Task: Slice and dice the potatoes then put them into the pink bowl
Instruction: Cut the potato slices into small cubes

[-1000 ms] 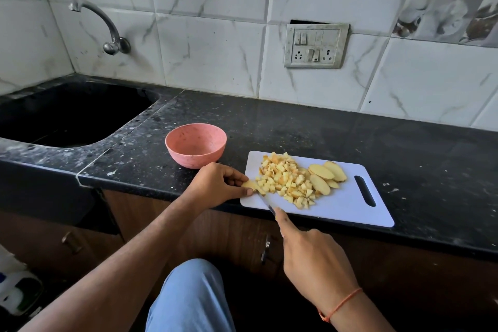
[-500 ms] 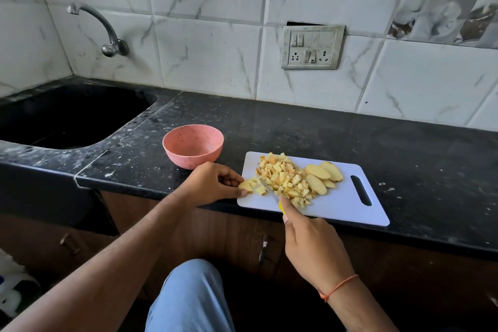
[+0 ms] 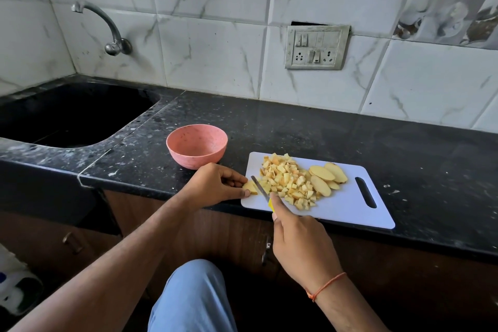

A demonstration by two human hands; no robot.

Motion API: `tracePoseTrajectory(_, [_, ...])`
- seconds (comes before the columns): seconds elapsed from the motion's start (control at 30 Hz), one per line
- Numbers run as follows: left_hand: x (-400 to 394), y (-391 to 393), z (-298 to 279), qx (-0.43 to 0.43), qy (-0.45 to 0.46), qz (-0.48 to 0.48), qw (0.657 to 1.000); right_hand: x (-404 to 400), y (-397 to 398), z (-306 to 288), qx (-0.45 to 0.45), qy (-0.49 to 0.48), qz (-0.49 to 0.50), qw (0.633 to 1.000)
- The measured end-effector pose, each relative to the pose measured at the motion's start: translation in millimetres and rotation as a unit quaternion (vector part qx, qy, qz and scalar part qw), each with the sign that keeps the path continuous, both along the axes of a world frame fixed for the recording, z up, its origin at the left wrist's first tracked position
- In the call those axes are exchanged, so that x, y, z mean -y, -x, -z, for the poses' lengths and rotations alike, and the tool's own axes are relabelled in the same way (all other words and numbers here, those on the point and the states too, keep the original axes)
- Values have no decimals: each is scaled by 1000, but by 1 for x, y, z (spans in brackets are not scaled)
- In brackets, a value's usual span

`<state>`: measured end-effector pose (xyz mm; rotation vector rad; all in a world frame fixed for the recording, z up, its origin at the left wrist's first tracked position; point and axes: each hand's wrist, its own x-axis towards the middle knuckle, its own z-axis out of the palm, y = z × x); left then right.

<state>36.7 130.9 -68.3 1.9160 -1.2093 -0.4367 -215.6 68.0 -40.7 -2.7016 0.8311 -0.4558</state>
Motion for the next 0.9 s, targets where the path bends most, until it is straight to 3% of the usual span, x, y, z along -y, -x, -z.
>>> tracePoseTrajectory(0.9, [4,3,1,-16,2,-30,999,6,-25,-1,-92,66,-27,993])
